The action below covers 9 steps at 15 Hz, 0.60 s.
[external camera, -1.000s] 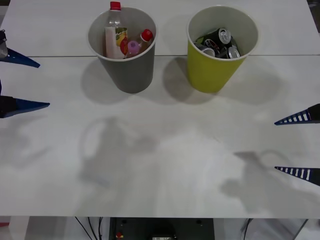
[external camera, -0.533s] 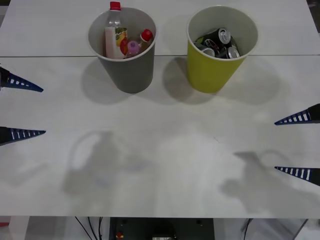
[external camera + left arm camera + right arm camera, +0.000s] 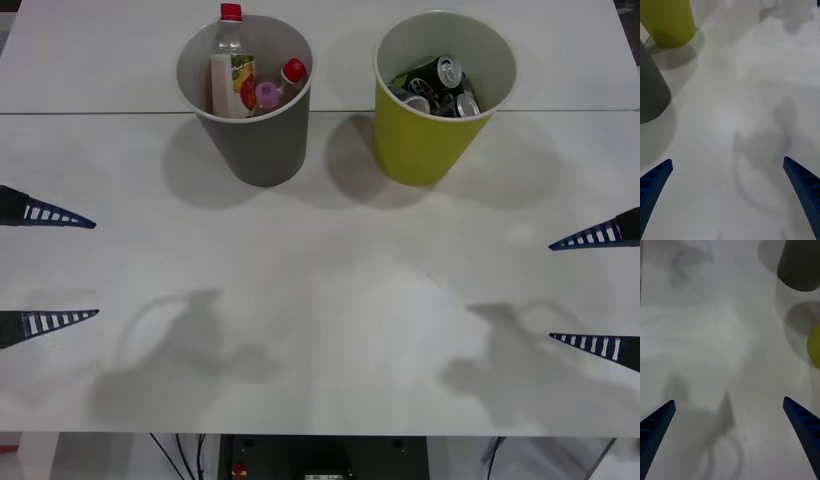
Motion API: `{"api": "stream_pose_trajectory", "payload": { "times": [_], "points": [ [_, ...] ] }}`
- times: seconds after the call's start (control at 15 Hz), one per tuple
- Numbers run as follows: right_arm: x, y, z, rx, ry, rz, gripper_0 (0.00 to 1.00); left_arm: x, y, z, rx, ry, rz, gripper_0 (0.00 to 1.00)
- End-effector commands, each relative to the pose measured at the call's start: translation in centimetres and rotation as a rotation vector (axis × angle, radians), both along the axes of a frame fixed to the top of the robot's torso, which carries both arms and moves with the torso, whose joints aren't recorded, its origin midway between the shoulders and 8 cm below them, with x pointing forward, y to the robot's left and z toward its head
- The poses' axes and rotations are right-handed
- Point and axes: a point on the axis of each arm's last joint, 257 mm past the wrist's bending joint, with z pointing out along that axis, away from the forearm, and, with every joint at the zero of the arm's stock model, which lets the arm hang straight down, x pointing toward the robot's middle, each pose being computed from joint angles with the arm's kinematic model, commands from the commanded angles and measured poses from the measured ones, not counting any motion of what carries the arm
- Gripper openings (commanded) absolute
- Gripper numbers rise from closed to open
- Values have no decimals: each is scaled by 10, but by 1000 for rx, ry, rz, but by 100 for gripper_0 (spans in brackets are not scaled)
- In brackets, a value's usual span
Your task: Put the can into the green bin and the plastic bottle into the gray bin
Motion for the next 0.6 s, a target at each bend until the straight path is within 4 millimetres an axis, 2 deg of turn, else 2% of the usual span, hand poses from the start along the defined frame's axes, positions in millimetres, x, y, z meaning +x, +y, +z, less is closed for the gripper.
{"api": "stream_pose_trajectory", "payload": {
  "times": [0.07,0.6],
  "points": [
    [0,0,0,0,0,0,100,-8,-2,-9,3,-2,-14,100],
    [0,0,0,0,0,0,100,-30,-3,-18,40,-1,-39,100]
  ]
}}
